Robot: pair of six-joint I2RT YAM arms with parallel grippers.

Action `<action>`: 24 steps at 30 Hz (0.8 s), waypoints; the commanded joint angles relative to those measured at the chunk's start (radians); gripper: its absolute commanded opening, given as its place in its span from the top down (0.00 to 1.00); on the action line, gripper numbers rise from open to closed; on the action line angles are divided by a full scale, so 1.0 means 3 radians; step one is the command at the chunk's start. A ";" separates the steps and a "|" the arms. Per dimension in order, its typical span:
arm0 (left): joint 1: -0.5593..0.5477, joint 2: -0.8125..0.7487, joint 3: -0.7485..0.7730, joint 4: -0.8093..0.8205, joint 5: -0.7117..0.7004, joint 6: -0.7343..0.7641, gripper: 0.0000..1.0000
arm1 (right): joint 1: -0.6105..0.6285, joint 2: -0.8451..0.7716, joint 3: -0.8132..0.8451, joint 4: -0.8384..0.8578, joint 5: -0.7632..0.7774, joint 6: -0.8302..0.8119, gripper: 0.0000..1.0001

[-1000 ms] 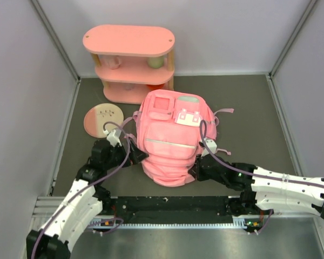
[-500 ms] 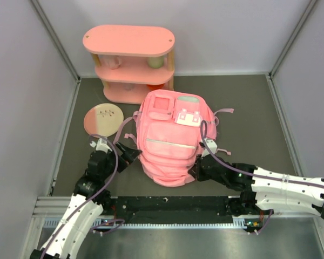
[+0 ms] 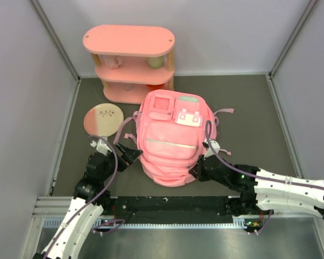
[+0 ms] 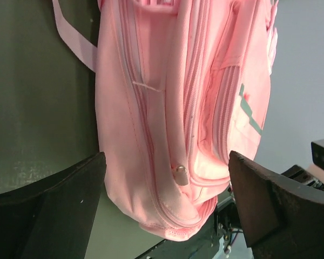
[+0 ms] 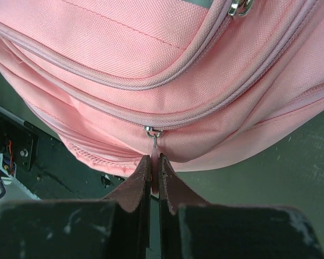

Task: Pack the student bag
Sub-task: Zip the student bag at the center of the board.

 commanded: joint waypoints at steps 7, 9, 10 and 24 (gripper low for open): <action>-0.0266 -0.0286 -0.0342 0.0387 0.0364 -0.0326 0.02 | -0.0013 -0.0006 0.0005 0.0003 0.0082 0.0037 1.00; -0.0460 -0.0342 -0.0373 0.0432 0.0220 -0.0454 0.02 | -0.0013 0.0024 0.0025 0.0008 0.0077 0.0037 1.00; -0.0547 -0.0297 -0.0373 0.0458 0.0068 -0.0490 0.01 | -0.0008 0.0034 0.0031 0.0013 0.0082 0.0037 1.00; -0.1790 0.0956 -0.0148 0.0908 -0.1309 -0.1001 0.02 | -0.0008 0.0055 0.0061 -0.0002 0.0031 0.0042 1.00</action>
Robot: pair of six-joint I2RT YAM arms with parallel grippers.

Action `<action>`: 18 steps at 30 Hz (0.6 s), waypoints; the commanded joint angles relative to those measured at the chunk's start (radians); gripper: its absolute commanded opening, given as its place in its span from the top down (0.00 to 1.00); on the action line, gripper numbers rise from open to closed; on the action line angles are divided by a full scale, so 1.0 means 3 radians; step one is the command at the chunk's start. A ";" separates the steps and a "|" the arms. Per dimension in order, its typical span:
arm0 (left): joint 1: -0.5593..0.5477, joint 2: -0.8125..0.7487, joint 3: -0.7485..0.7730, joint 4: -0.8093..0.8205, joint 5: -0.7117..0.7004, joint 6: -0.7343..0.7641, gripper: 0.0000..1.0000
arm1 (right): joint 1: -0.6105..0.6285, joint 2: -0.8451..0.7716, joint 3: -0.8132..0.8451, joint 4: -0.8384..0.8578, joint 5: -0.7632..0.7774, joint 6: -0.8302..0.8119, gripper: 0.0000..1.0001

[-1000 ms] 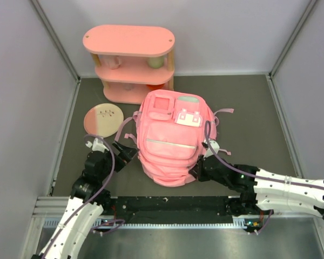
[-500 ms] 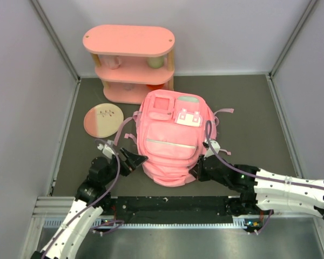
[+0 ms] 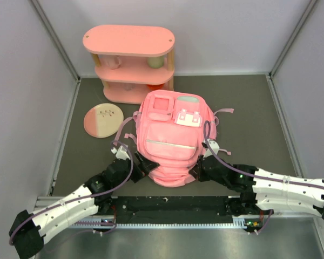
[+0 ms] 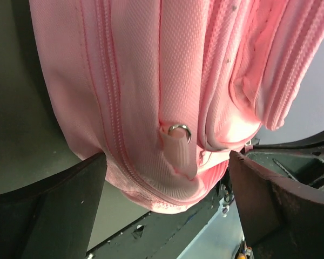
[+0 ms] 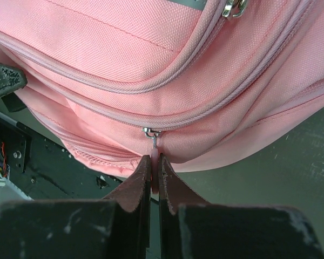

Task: Pack the student bag
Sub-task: Zip the student bag at the center of the board.

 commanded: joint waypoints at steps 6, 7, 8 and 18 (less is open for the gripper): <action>-0.0058 0.0434 0.0322 0.0582 -0.0805 -0.0181 0.10 | -0.0008 -0.0037 0.0031 -0.0006 -0.0015 0.0040 1.00; -0.0058 0.0445 0.0368 0.0541 -0.0847 -0.0171 0.17 | -0.0003 -0.0037 0.0036 -0.0016 -0.0020 0.0035 1.00; -0.0053 0.0445 0.0399 0.0394 -0.0883 -0.0156 0.26 | -0.0008 -0.0042 0.0036 -0.0011 -0.0020 0.0030 1.00; 0.0156 -0.0126 0.0609 -0.0823 -0.1073 0.0375 1.00 | -0.0033 -0.0062 0.0158 -0.0236 0.0148 -0.0103 1.00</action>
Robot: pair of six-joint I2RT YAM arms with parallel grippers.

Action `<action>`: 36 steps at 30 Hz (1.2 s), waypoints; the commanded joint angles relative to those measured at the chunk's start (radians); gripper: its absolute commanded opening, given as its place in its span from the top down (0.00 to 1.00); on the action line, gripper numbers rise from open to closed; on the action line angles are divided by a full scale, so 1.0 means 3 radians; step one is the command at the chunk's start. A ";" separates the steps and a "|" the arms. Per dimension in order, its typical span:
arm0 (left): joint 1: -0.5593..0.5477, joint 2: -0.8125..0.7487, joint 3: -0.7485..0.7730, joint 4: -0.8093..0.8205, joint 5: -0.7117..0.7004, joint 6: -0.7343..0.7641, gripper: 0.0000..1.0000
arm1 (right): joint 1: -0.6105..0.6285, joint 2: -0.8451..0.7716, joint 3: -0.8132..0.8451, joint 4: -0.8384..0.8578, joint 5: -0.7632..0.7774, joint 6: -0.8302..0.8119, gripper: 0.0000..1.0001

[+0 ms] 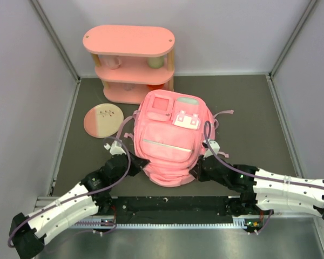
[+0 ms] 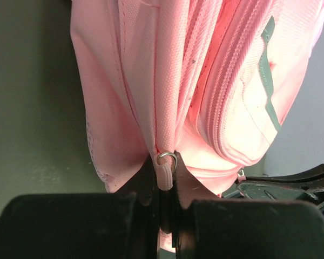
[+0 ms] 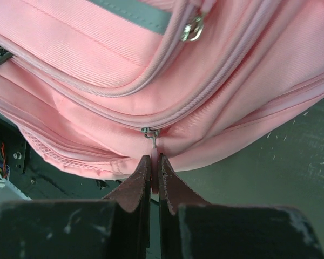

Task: Pack the student bag
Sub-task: Zip the student bag at the center of the board.

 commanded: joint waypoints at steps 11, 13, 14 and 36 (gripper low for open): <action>0.0986 -0.0365 0.0204 -0.0577 0.0512 0.1107 1.00 | -0.0078 0.0211 0.0436 -0.0580 0.0438 -0.0285 1.00; 0.1023 -0.0211 0.0301 -0.0577 0.0594 0.1260 1.00 | -0.0109 0.0171 0.0426 -0.0656 0.0490 -0.0275 1.00; 0.1023 -0.0160 0.0337 -0.0607 0.0589 0.1281 1.00 | -0.0129 0.0155 0.0410 -0.0672 0.0525 -0.0274 1.00; 0.1089 0.0172 0.0506 -0.0393 0.1136 0.1588 1.00 | -0.1070 -0.0571 0.0155 -0.0734 0.0342 -0.0770 1.00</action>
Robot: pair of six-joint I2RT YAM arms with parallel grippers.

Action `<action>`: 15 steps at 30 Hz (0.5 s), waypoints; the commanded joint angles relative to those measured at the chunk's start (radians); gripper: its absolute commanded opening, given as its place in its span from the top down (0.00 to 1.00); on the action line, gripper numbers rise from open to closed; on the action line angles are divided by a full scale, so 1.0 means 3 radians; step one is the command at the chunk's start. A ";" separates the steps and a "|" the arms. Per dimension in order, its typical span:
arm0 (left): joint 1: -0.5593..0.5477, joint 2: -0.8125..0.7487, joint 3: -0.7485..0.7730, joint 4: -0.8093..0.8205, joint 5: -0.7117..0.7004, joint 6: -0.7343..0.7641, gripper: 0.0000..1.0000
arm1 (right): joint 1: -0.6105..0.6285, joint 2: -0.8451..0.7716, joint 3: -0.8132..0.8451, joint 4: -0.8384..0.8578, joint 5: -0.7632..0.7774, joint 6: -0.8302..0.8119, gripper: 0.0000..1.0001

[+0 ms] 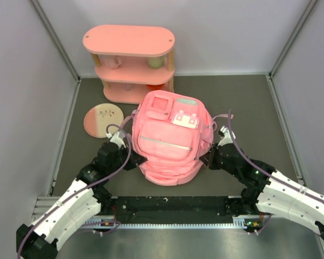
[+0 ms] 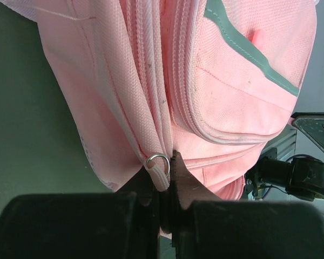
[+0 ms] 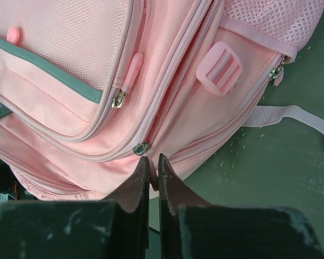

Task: Pack the student bag
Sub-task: Zip the student bag at the center of the board.

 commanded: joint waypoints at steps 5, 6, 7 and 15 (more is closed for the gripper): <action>0.0096 0.0052 0.0036 0.0111 -0.0156 0.0301 1.00 | -0.0189 0.0102 -0.0096 0.0043 -0.0162 -0.0509 1.00; 0.0096 0.0047 0.0005 0.0161 -0.0146 0.0286 1.00 | -0.0184 0.0127 -0.0117 0.0095 -0.0291 -0.0530 1.00; 0.0096 0.0057 -0.0005 0.0187 -0.0115 0.0275 1.00 | -0.0189 0.0163 -0.0142 0.0136 -0.0399 -0.0545 1.00; 0.0101 0.0144 -0.0036 0.0274 -0.0059 0.0250 1.00 | -0.0184 0.0424 -0.0239 0.0295 -0.0860 -0.0612 1.00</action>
